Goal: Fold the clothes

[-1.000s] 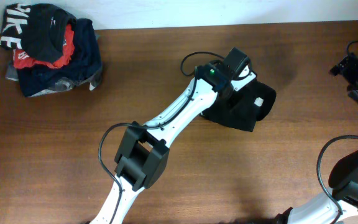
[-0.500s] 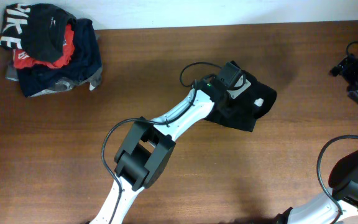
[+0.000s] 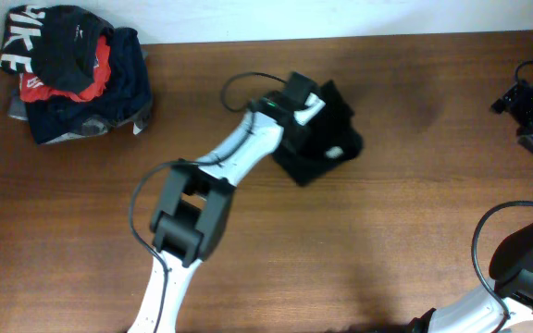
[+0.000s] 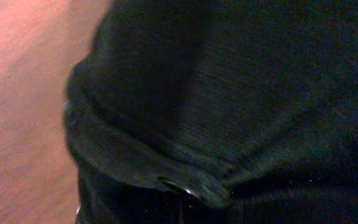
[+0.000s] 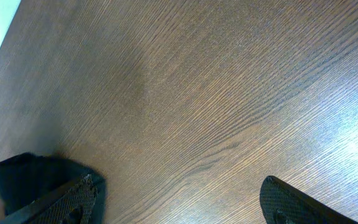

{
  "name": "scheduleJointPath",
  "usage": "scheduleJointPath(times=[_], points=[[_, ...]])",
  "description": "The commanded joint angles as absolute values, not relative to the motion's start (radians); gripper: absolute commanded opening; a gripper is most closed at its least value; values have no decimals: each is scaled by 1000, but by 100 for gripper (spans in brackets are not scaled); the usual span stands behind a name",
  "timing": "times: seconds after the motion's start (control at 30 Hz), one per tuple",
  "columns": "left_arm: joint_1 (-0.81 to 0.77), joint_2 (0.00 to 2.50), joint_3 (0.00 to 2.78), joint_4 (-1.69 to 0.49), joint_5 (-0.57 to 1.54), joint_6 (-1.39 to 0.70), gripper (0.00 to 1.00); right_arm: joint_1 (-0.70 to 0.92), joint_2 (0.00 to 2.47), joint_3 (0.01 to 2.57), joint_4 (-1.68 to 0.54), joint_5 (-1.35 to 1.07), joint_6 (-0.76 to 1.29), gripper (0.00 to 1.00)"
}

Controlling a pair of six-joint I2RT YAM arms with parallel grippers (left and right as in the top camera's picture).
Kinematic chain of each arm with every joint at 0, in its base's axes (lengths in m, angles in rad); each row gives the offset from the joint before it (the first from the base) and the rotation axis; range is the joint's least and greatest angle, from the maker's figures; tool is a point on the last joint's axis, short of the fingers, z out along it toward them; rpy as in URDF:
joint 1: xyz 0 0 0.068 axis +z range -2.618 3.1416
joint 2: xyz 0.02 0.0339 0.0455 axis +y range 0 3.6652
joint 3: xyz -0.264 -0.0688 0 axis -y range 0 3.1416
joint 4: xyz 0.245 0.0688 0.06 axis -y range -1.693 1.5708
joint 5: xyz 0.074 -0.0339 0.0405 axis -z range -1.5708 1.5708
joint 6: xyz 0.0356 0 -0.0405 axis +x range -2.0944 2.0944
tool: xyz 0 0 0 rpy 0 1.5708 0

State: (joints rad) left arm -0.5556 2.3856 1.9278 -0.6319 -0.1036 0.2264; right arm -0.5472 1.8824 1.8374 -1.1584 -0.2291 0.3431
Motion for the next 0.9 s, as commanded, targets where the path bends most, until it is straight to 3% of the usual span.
scheduleJointPath(times=[0.0,0.2,0.33,0.63,0.87], points=[[-442,2433,1916,-643,-191,260,1,-543,1882,1844,-1156,-232,341,89],[-376,2432,1954,-660,-188,272,7,-543,1882,1844,-1156,-232,340,89],[-382,2431,2014,-714,-189,350,19,-543,1882,1844,-1156,-232,340,89],[-451,2428,2231,-947,-192,558,35,-543,1882,1844,-1159,-232,340,89],[-501,2428,2392,-1208,-162,719,38,-543,1882,1844,-1156,-232,341,89]])
